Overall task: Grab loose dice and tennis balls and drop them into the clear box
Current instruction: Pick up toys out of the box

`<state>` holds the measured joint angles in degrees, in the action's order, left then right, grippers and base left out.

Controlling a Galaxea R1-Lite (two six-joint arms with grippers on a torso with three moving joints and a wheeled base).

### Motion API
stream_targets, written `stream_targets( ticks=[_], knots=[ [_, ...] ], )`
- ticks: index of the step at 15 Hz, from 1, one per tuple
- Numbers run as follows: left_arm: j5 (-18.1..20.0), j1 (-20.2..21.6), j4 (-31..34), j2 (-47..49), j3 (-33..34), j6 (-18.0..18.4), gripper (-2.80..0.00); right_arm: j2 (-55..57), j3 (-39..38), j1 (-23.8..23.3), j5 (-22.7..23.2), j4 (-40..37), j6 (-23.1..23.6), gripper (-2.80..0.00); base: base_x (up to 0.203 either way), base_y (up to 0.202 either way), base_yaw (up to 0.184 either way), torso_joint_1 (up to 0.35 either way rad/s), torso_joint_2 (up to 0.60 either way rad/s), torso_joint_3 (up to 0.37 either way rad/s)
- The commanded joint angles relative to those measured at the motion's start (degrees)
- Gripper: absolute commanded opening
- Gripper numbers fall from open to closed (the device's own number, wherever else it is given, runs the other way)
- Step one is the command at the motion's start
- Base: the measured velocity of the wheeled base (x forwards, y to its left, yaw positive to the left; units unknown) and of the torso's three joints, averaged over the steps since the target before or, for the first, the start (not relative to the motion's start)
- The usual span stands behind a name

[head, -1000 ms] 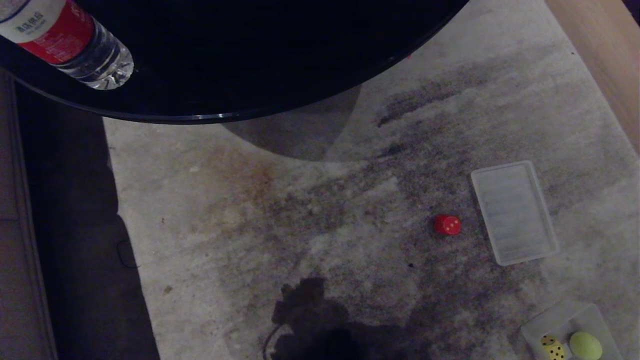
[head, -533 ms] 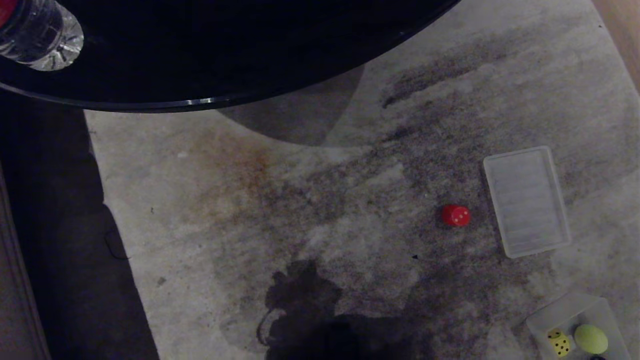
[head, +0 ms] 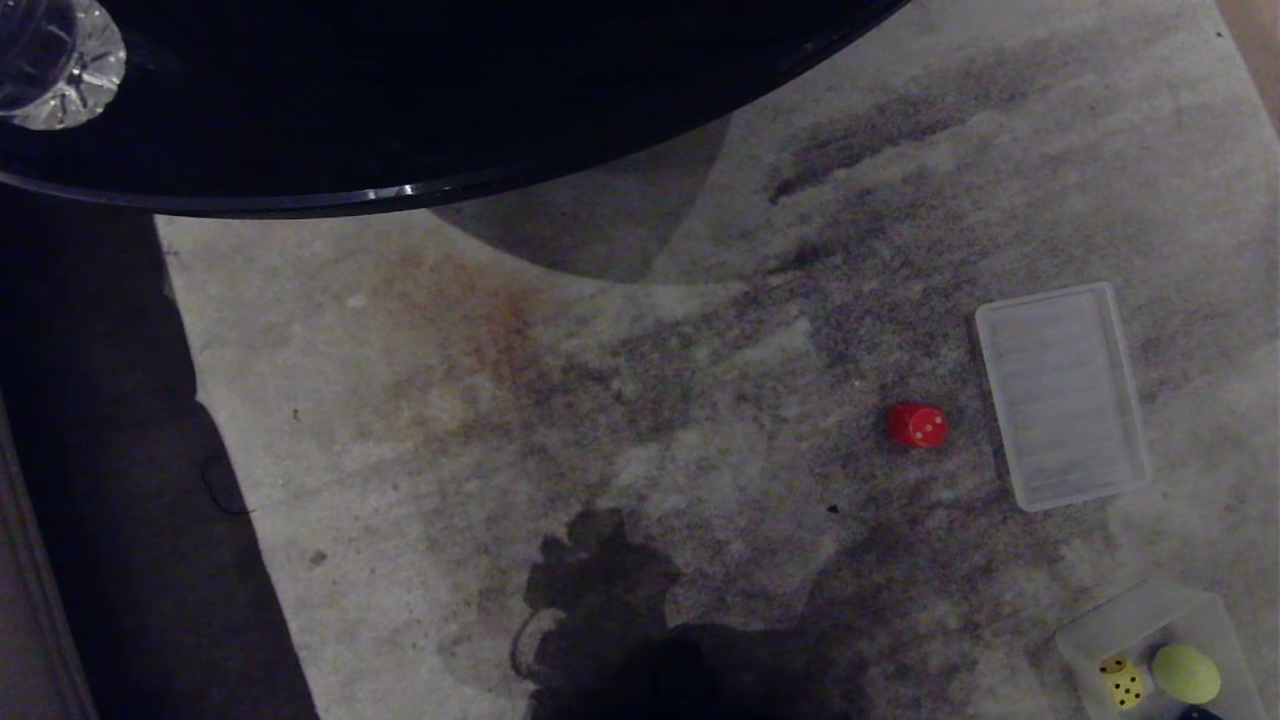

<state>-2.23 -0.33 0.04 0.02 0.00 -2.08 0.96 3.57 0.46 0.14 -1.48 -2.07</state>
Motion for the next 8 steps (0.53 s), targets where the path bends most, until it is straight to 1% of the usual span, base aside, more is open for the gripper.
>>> stream_targets(
  ticks=[1,3,5,6,8],
  knots=[
    [-0.05,-0.02,-0.04,0.06,0.09,-0.02,-2.80,7.31,5.81,-0.01,0.20,-3.83,-0.41,-2.80,0.000,0.000,0.000,0.000,0.00,0.000],
    [-0.05,-0.02,-0.03,0.06,0.09,-0.02,-2.80,16.65,11.18,0.01,0.51,-5.06,-1.65,-2.80,0.000,0.000,0.000,0.000,0.00,0.000],
    [-0.05,-0.02,-0.04,0.06,0.09,-0.02,-2.80,27.08,16.12,0.08,0.65,-5.17,-5.00,-2.80,0.000,0.000,0.000,0.000,0.00,0.000],
    [-0.05,-0.02,-0.04,0.06,0.09,-0.02,-2.80,31.72,17.59,0.37,0.73,-4.32,-6.34,-2.80,0.000,0.000,0.000,0.000,0.00,0.000],
    [-0.05,-0.02,-0.04,0.06,0.09,-0.02,-2.80,42.01,19.01,1.49,0.78,-0.15,-8.58,-2.80,0.000,0.000,0.000,0.000,0.00,0.000]
  ],
)
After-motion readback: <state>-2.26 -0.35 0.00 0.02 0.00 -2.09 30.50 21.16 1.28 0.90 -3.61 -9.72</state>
